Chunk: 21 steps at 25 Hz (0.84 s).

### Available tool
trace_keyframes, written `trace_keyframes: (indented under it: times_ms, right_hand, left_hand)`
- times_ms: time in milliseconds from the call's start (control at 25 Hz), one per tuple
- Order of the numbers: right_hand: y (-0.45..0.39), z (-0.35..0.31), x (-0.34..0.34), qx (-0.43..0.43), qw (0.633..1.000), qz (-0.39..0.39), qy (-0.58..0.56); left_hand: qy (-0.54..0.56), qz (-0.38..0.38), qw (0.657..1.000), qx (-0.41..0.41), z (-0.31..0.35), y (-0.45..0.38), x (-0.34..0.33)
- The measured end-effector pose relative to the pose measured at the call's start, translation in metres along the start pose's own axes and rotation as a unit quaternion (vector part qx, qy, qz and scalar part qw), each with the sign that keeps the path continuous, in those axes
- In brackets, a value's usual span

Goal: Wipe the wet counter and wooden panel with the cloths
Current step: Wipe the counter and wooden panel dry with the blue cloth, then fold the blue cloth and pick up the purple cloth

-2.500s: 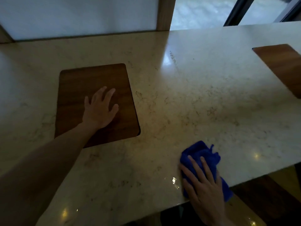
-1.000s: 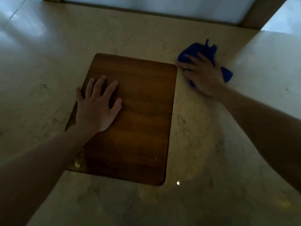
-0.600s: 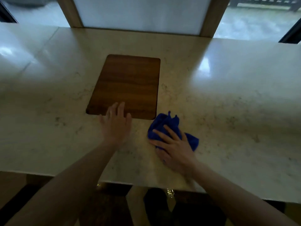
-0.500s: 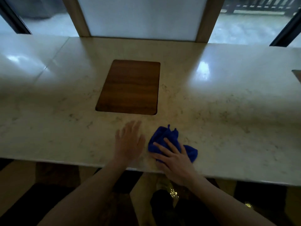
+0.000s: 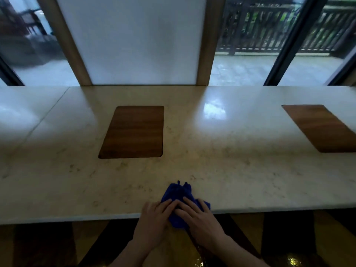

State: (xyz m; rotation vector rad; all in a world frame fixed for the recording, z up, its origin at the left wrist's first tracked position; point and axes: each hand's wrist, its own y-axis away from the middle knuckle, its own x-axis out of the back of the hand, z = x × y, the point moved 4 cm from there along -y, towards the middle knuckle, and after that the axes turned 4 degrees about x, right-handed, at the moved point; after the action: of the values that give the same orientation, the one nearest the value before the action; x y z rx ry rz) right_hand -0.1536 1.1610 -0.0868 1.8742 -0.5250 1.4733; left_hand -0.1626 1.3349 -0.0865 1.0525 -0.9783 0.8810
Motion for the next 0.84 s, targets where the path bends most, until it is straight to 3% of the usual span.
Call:
trace_keyframes:
  times_ms: [240,400,560,720,840]
  right_hand:
    - [0.02,0.021,0.012,-0.02,0.994,0.1,-0.027]
    - [0.062,0.057,0.032,-0.099,0.976,0.158,-0.11]
    - [0.157,0.115,0.06,-0.19,0.92,0.281,-0.194]
    - [0.281,0.183,0.088,-0.318,0.83,0.387,-0.245]
    - [0.379,0.225,0.092,-0.418,0.76,0.421,-0.264]
  left_hand:
    - [-0.025,0.07,0.997,-0.01,0.046,-0.012,-0.023]
    - [0.061,0.052,0.997,0.009,0.101,-0.023,-0.005]
    - [0.156,0.106,0.982,-0.026,0.187,-0.05,0.034]
    - [0.21,0.143,0.954,-0.162,0.322,-0.077,0.083]
    - [0.245,0.119,0.93,-0.247,0.432,-0.091,0.105]
